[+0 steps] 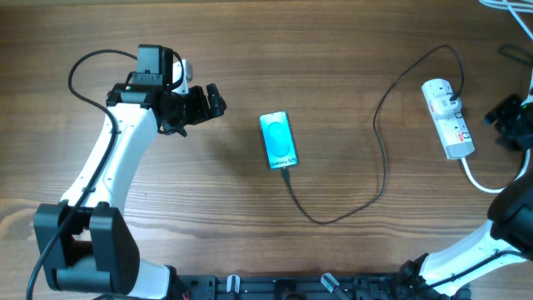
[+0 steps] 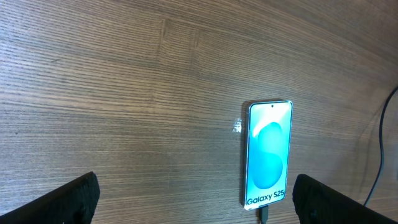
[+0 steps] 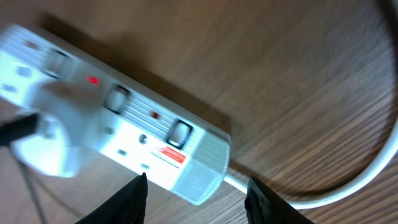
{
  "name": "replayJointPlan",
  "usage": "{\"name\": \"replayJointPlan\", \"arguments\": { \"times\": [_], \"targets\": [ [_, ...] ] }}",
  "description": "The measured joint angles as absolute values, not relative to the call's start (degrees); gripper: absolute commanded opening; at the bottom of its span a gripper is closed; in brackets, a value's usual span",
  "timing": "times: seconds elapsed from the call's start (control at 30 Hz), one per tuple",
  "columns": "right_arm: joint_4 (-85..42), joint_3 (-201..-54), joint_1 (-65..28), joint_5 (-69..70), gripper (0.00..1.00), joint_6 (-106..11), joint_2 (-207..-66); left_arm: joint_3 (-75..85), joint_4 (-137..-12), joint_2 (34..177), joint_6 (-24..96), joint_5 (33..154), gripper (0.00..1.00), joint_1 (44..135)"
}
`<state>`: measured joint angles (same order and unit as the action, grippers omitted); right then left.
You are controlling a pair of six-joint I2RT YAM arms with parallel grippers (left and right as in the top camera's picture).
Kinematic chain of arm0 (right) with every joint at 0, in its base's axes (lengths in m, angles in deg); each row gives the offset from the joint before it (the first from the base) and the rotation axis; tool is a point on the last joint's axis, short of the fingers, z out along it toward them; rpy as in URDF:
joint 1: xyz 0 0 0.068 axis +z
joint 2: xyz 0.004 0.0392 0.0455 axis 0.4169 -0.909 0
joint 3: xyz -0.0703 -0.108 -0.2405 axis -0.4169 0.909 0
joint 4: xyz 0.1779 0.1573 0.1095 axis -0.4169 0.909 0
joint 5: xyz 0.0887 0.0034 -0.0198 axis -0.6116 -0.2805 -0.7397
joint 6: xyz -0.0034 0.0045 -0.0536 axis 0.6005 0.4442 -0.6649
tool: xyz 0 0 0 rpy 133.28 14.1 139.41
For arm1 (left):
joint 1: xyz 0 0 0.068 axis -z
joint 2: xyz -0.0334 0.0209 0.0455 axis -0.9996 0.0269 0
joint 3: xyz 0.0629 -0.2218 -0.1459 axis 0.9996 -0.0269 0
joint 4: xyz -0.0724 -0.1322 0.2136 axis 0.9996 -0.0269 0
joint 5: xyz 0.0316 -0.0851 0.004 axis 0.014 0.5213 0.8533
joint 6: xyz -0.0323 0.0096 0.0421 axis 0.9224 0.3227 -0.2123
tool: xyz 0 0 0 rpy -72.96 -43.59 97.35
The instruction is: Plug charger to phone and switch on socket
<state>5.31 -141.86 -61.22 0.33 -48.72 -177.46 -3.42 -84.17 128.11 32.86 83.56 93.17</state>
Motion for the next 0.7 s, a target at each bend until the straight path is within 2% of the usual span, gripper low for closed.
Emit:
{"name": "replayJointPlan", "arguments": {
  "times": [0.2, 0.37, 0.5, 0.53, 0.6, 0.7],
  "targets": [
    [0.7, -133.7, -61.2, 1.1, 0.54, -46.6, -177.5, -3.4, -84.2, 128.1, 32.9, 83.6, 1.0, 93.2],
    [-0.7, -132.9, -61.2, 1.1, 0.7, -45.7, -177.5, -3.4, -84.2, 128.1, 32.9, 83.6, 1.0, 93.2],
    [-1.6, -132.9, -61.2, 0.0, 0.71, -45.9, -177.5, -3.4, -84.2, 128.1, 32.9, 83.6, 1.0, 93.2],
    [-1.6, -132.9, -61.2, -0.3, 0.74, -46.0, -177.5, -3.4, -84.2, 128.1, 32.9, 83.6, 1.0, 93.2],
    [-1.6, -132.9, -61.2, -0.8, 1.0, -46.6, -177.5, -3.4, -84.2, 128.1, 32.9, 83.6, 1.0, 93.2],
    [-2.6, -132.9, -61.2, -1.3, 1.0, -47.1, -177.5, -3.4, -84.2, 128.1, 32.9, 83.6, 1.0, 93.2]
  ]
}}
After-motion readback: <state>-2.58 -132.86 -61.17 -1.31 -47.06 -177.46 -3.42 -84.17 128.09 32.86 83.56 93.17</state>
